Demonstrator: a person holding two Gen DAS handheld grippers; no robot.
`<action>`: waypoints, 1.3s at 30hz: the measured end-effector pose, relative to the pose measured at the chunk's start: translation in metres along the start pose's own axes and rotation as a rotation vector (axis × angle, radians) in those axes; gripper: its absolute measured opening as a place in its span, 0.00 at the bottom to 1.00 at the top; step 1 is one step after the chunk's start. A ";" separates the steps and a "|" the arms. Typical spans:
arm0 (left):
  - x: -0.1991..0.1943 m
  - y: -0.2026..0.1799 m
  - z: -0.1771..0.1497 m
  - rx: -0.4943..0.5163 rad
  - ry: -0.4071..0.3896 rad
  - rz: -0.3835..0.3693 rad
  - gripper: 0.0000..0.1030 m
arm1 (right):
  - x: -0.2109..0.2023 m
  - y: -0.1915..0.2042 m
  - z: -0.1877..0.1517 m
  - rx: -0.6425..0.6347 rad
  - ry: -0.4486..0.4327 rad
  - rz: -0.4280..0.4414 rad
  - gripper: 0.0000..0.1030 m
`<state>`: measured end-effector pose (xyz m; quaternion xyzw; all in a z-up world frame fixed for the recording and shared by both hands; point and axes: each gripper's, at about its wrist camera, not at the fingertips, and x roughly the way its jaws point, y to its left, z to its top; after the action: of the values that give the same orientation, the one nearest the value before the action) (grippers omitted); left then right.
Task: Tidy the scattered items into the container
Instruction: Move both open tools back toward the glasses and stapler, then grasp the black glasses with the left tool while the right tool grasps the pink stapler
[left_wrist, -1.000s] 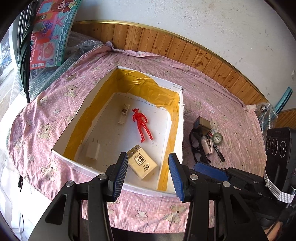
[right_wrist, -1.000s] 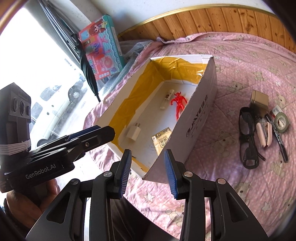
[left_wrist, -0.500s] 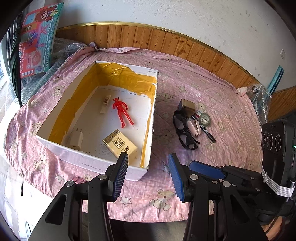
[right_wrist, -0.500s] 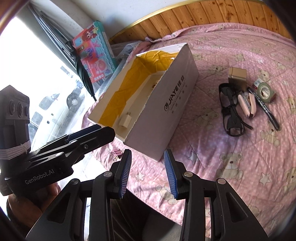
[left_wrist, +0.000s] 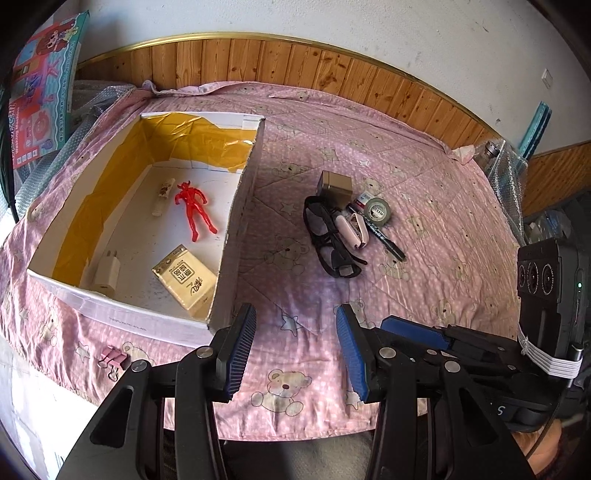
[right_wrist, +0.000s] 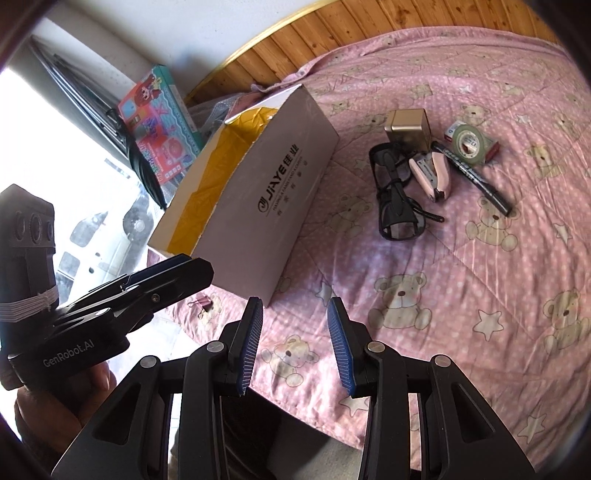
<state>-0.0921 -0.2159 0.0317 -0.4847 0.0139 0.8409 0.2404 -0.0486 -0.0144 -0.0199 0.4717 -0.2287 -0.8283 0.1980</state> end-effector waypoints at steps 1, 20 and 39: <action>0.003 -0.002 0.000 0.001 0.005 -0.002 0.46 | 0.000 -0.004 0.000 0.006 0.000 -0.005 0.38; 0.072 -0.037 0.033 0.007 0.087 -0.055 0.46 | 0.007 -0.074 0.029 0.120 -0.016 -0.063 0.38; 0.154 -0.043 0.071 -0.046 0.150 -0.077 0.46 | 0.038 -0.129 0.085 0.190 -0.031 -0.076 0.32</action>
<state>-0.1958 -0.0994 -0.0481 -0.5519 -0.0060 0.7925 0.2596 -0.1550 0.0872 -0.0808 0.4838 -0.2909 -0.8170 0.1172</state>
